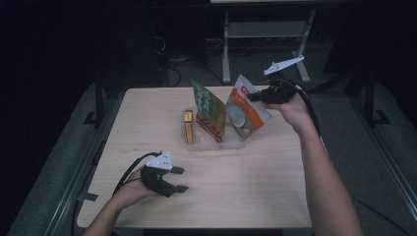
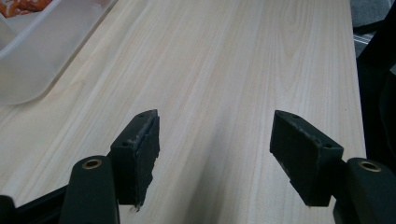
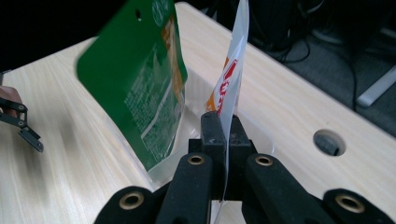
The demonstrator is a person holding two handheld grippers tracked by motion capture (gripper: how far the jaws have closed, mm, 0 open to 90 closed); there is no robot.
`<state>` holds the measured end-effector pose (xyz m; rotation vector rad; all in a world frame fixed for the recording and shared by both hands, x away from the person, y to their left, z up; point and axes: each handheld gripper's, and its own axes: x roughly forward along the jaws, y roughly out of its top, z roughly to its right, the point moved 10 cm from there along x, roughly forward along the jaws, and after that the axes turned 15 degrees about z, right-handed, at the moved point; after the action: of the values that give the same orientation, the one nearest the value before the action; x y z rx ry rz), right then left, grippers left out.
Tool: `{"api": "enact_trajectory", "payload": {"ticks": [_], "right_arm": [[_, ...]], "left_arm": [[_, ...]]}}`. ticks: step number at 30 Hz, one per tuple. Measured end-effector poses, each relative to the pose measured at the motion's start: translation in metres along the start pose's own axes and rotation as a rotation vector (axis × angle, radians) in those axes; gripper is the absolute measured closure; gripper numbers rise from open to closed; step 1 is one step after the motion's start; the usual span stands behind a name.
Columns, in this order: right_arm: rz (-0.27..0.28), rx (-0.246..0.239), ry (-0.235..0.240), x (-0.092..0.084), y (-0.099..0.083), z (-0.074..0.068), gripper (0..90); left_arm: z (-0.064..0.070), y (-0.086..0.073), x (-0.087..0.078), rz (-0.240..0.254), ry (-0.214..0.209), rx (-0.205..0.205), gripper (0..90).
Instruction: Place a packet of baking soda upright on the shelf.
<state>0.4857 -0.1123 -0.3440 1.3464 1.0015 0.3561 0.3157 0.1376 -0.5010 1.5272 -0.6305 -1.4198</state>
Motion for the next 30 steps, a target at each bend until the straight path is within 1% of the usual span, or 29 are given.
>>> {"api": "enact_trajectory", "payload": {"ticks": [2, 3, 4, 6, 7, 8, 9, 11, 13, 14, 15, 17, 21, 22, 24, 25, 26, 27, 28, 29, 30], "right_arm": [[-0.027, 0.001, 0.004, 0.010, -0.007, 0.002, 90.0], [-0.027, 0.001, 0.004, 0.010, -0.007, 0.002, 90.0], [-0.033, 0.001, 0.008, 0.012, -0.008, 0.002, 90.0], [-0.039, 0.001, 0.011, 0.017, -0.011, 0.002, 90.0], [-0.042, 0.000, 0.009, 0.019, -0.012, 0.003, 90.0], [-0.047, 0.006, 0.009, 0.021, -0.013, 0.003, 90.0], [-0.053, -0.002, 0.009, 0.022, -0.014, 0.004, 90.0], [-0.060, 0.004, -0.004, 0.026, -0.017, 0.005, 89.7], [-0.063, 0.006, -0.003, 0.027, -0.018, 0.005, 89.5], [-0.066, -0.004, 0.002, 0.029, -0.019, 0.006, 89.0], [-0.066, -0.004, 0.002, 0.029, -0.019, 0.006, 89.0], [-0.049, 0.024, 0.005, 0.029, -0.018, 0.005, 85.9], [-0.046, 0.026, 0.006, 0.027, -0.018, 0.005, 82.6], [-0.046, 0.024, 0.007, 0.027, -0.018, 0.005, 80.6], [-0.048, 0.018, -0.007, 0.025, -0.018, 0.006, 72.7], [-0.038, 0.020, -0.019, 0.021, -0.016, 0.007, 67.2], [-0.034, 0.018, -0.021, 0.019, -0.015, 0.006, 64.4], [-0.034, 0.018, -0.021, 0.019, -0.015, 0.006, 64.4], [-0.029, 0.026, -0.012, 0.018, -0.014, 0.005, 60.3], [-0.028, 0.027, -0.004, 0.016, -0.014, 0.003, 53.5], [-0.031, 0.021, -0.006, 0.015, -0.015, 0.002, 48.1]], "left_arm": [[0.000, 0.000, 0.000, -0.002, -0.001, 0.000, 32.7], [0.000, -0.001, 0.000, -0.006, -0.002, 0.004, 32.7], [0.000, -0.001, 0.000, -0.003, -0.003, -0.001, 32.7], [0.000, -0.001, 0.000, -0.012, -0.008, 0.008, 32.7], [0.001, -0.001, 0.001, -0.004, -0.007, -0.004, 32.7], [0.002, -0.002, 0.001, -0.009, -0.013, -0.003, 32.7], [0.002, -0.002, 0.002, -0.005, -0.013, -0.004, 32.7], [0.002, -0.002, 0.002, -0.008, -0.015, 0.000, 32.7], [0.002, -0.002, 0.002, -0.011, -0.017, 0.000, 32.7], [0.002, -0.003, 0.003, -0.017, -0.019, 0.001, 32.7], [0.002, -0.003, 0.003, -0.017, -0.019, 0.001, 32.7], [0.002, -0.004, 0.003, -0.022, -0.020, 0.003, 32.7], [0.003, -0.005, 0.004, -0.027, -0.020, 0.005, 32.7], [0.003, -0.005, 0.004, -0.030, -0.020, 0.005, 32.7], [0.003, -0.005, 0.004, -0.031, -0.021, 0.005, 32.7], [0.003, -0.006, 0.004, -0.034, -0.021, 0.004, 32.7], [0.003, -0.006, 0.004, -0.037, -0.021, 0.006, 32.7], [0.003, -0.006, 0.004, -0.037, -0.021, 0.006, 32.7], [0.003, -0.006, 0.004, -0.037, -0.021, 0.010, 32.7], [0.003, -0.005, 0.004, -0.037, -0.021, 0.011, 32.7], [0.003, -0.005, 0.004, -0.037, -0.020, 0.010, 32.7]]}}
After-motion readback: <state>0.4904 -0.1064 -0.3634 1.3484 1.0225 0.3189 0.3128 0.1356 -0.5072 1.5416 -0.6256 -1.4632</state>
